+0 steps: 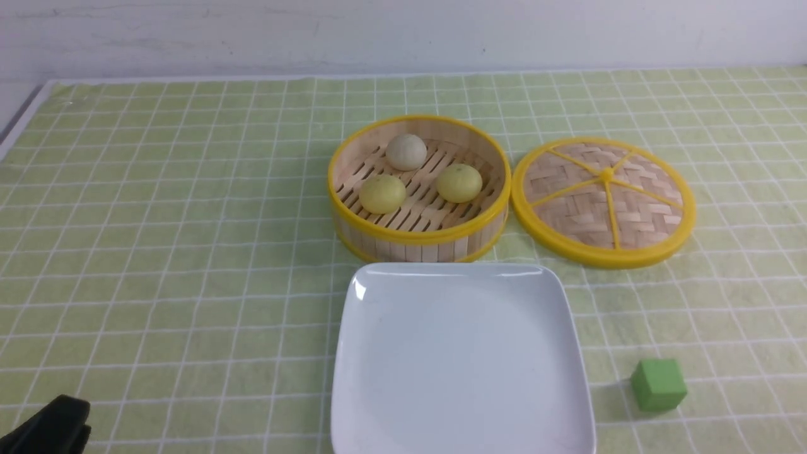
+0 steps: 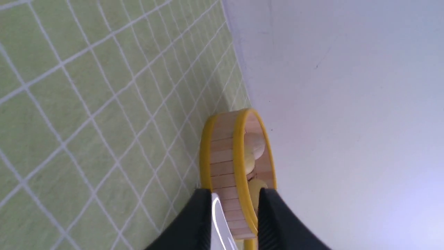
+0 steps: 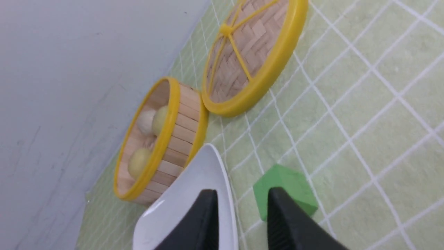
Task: Put the steamed buns into the plate on the green tablecloth.
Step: 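Reach toward a bun in the bamboo steamer with the right gripper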
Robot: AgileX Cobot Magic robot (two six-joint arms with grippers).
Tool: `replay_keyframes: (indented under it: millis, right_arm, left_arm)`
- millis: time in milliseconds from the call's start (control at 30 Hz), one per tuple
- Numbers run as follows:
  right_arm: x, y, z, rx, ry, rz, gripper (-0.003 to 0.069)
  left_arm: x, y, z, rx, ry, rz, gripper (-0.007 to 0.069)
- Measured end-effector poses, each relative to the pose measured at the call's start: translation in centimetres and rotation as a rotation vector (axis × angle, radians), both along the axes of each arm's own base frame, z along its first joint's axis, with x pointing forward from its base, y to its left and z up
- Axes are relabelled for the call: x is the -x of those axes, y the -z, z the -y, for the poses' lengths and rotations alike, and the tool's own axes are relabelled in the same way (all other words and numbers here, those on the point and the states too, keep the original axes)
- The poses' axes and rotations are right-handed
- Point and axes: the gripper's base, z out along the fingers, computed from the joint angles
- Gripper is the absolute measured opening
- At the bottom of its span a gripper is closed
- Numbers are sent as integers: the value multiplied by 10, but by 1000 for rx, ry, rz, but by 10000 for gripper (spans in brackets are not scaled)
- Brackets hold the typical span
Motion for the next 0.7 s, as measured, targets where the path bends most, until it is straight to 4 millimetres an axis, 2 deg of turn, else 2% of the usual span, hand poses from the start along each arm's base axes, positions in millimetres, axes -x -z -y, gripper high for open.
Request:
replay_keyframes:
  millis: [33, 67, 100, 133, 200, 267, 333, 433, 500, 600, 633, 700]
  right_arm:
    - [2, -16, 1, 59, 1, 44, 151]
    - [2, -20, 1, 59, 1, 51, 151]
    - [3, -34, 2, 138, 4, 78, 108]
    - [1, -61, 4, 286, 2, 71, 34]
    - [-7, -85, 8, 457, -11, -47, -10]
    - [-20, -99, 13, 571, -32, -224, -13]
    - [-42, -96, 14, 626, -93, -479, -13]
    - [-72, -91, 6, 631, -240, -629, -12]
    - [-95, -86, -7, 627, -414, -650, -6]
    - [-126, -85, -33, 644, -686, -582, 15]
    - [-128, -83, -34, 629, -691, -590, 18]
    - [-158, -87, -60, 648, -854, -514, 69]
  left_arm:
    - [3, -13, 1, -58, 13, 27, 186]
    - [3, -16, 1, -83, 16, 33, 180]
    - [7, -33, 1, -137, 24, 63, 145]
    - [9, -56, 2, -259, 52, 48, 78]
    - [3, -77, 3, -396, 101, -57, 20]
    - [-10, -82, 4, -508, 187, -259, 2]
    - [-26, -83, 4, -594, 284, -454, 2]
    - [-47, -81, 5, -690, 421, -624, 2]
    - [-62, -79, 7, -737, 507, -678, 2]
    - [-81, -74, 11, -753, 604, -702, 2]
    - [-82, -74, 12, -758, 613, -700, 2]
    - [-95, -67, 16, -733, 672, -711, 2]
